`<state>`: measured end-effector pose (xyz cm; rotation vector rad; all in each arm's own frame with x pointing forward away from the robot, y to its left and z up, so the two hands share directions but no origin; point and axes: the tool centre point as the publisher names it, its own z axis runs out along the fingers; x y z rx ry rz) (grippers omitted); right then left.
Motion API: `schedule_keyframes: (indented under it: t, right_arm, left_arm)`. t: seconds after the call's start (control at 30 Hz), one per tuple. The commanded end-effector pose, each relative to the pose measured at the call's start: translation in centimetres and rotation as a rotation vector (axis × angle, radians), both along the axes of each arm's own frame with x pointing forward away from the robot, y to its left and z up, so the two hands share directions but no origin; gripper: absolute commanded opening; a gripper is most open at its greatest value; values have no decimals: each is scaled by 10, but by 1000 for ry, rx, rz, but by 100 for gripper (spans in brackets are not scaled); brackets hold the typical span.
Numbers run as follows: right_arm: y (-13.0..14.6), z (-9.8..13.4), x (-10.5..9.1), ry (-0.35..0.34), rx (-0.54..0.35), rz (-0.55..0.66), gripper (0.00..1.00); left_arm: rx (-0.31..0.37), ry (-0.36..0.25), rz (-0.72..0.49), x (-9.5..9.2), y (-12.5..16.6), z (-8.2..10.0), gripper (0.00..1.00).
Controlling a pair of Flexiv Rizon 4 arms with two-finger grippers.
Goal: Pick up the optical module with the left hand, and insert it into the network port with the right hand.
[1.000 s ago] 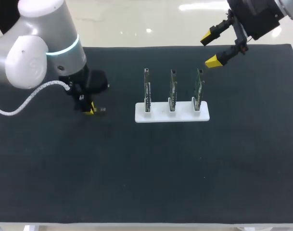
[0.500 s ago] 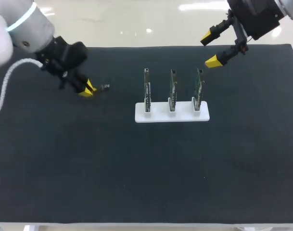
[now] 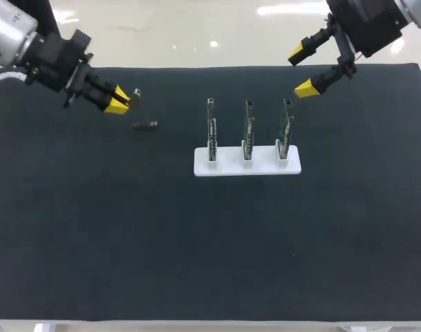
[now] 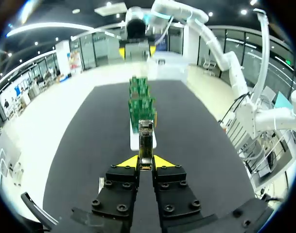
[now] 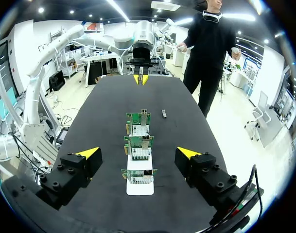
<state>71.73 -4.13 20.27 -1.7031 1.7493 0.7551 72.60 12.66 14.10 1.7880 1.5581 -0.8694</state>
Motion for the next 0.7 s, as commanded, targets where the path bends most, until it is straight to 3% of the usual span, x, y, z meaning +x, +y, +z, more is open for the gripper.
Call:
schedule_keyframes:
  t: [0.03, 0.67, 0.7]
  right_arm:
    - [0, 0, 0, 0, 0, -1, 100]
    - [0, 0, 0, 0, 0, -1, 100]
    - [0, 0, 0, 0, 0, -1, 100]
  left_arm:
    - [-132, 12, -23, 4, 5, 5, 0]
    - [-132, 12, -23, 4, 5, 5, 0]
    - [-163, 6, -27, 4, 5, 5, 0]
